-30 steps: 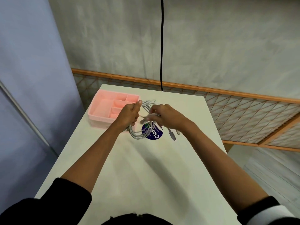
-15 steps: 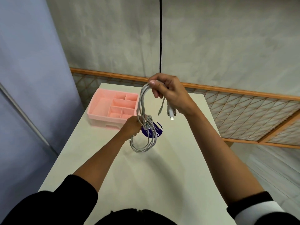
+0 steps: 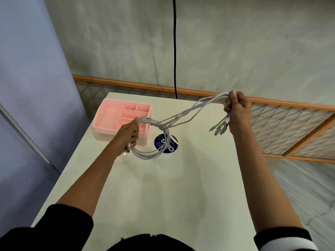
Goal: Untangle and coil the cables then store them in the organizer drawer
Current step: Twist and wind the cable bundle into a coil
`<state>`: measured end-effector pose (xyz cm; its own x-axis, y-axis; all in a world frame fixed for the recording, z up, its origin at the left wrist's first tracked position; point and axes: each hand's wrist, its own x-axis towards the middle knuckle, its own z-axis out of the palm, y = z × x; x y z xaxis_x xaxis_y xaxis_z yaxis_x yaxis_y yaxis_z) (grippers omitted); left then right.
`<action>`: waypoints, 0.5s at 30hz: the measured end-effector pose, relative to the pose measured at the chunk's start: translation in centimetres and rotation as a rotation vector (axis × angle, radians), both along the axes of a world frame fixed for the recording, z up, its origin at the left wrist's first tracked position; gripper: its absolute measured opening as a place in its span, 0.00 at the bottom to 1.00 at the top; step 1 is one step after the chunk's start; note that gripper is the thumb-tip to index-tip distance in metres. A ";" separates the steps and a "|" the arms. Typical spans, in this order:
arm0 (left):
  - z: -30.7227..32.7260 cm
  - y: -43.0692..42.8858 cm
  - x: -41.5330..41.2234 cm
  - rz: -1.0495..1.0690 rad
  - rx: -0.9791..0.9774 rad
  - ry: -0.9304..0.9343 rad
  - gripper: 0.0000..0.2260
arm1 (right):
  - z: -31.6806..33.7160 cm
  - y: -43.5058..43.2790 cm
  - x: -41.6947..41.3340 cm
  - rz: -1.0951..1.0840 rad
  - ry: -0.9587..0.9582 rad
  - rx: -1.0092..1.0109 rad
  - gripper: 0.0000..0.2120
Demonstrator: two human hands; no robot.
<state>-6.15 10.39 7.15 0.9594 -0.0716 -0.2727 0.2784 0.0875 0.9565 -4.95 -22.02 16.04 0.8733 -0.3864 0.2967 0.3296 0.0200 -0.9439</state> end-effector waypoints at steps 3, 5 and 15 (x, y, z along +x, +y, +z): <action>1.1 0.6 0.1 -0.021 -0.050 -0.035 0.19 | -3.4 -1.2 -0.2 -0.098 0.191 0.081 0.12; 1.8 0.8 0.2 -0.048 -0.031 -0.057 0.19 | -5.8 -1.7 -0.5 -0.123 0.290 0.108 0.13; 6.1 2.5 1.3 -0.037 -0.022 -0.175 0.20 | -12.5 -4.1 -4.0 0.652 0.495 -0.319 0.12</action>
<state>-4.87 12.90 13.20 0.9887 -0.1120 -0.0997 0.1112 0.1020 0.9885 -8.94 -26.08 3.51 0.9480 0.2714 -0.1662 -0.1045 -0.2279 -0.9681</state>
